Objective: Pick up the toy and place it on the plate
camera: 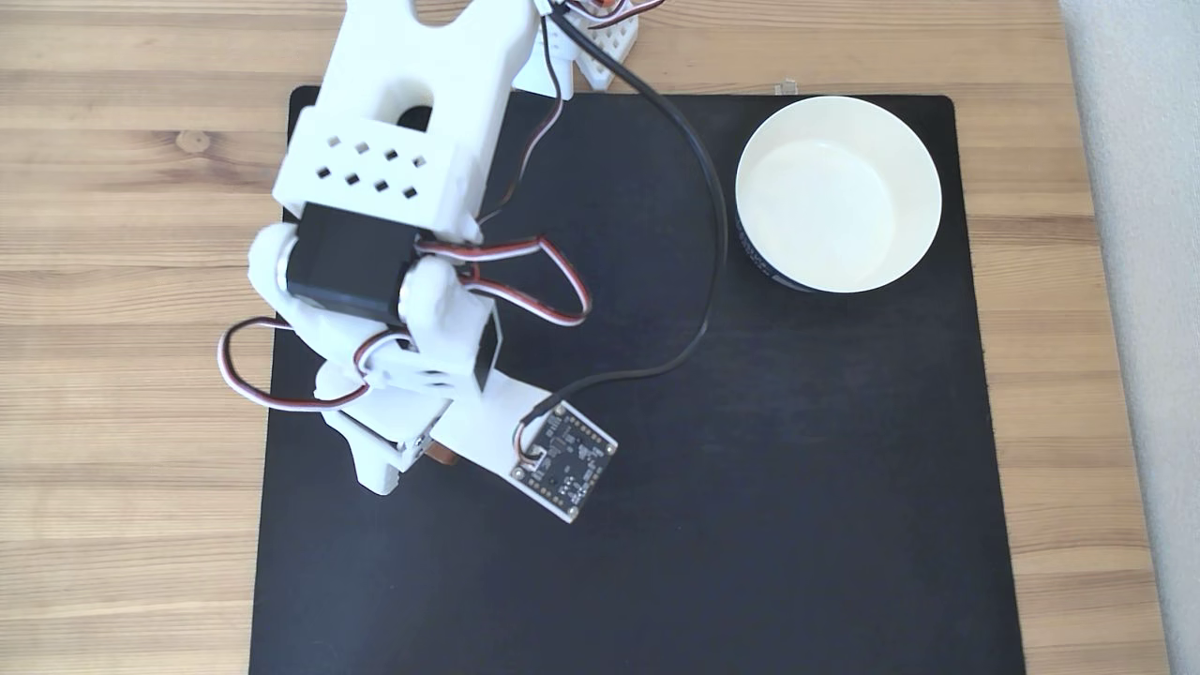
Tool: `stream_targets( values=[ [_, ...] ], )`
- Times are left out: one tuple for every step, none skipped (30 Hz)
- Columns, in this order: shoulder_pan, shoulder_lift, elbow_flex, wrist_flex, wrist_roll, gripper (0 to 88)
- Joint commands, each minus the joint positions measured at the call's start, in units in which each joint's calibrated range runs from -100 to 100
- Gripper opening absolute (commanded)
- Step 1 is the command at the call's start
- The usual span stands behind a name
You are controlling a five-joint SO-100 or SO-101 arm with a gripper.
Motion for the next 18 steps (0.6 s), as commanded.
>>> stream_targets(
  values=[
    [0.1, -0.8, -2.5, 1.0, -0.3, 29.3],
    [0.1, -0.6, -2.5, 1.0, -0.3, 29.3],
    [0.1, -0.5, -2.3, 1.0, -0.3, 29.3],
    [0.3, -0.4, -2.2, 1.5, 0.0, 29.3],
    [0.4, -0.4, -2.4, 2.4, 0.1, 29.3],
    [0.5, -0.4, -2.6, 3.2, 0.2, 29.3],
    [0.6, -0.5, -2.6, 3.8, 0.3, 29.3],
    [0.9, -0.6, -2.6, 4.3, 0.3, 29.3],
    [1.4, -0.6, -2.6, 5.5, 0.3, 29.4],
    [1.5, -0.7, -2.6, 6.1, 0.3, 29.4],
    [1.7, -0.7, -2.6, 6.1, 0.4, 29.4],
    [1.8, -0.7, -2.6, 6.1, 0.4, 29.4],
    [1.9, -0.8, -2.6, 5.9, 0.4, 29.4],
    [1.8, -0.8, -2.6, 5.6, 0.4, 29.4],
    [1.8, -1.0, -2.6, 5.4, 0.5, 29.4],
    [1.8, -1.1, -2.7, 5.3, 1.0, 29.4],
    [1.8, -1.1, -3.0, 5.2, 1.7, 29.4],
    [1.7, -0.5, -4.8, 5.0, 2.8, 29.4]
  ],
)
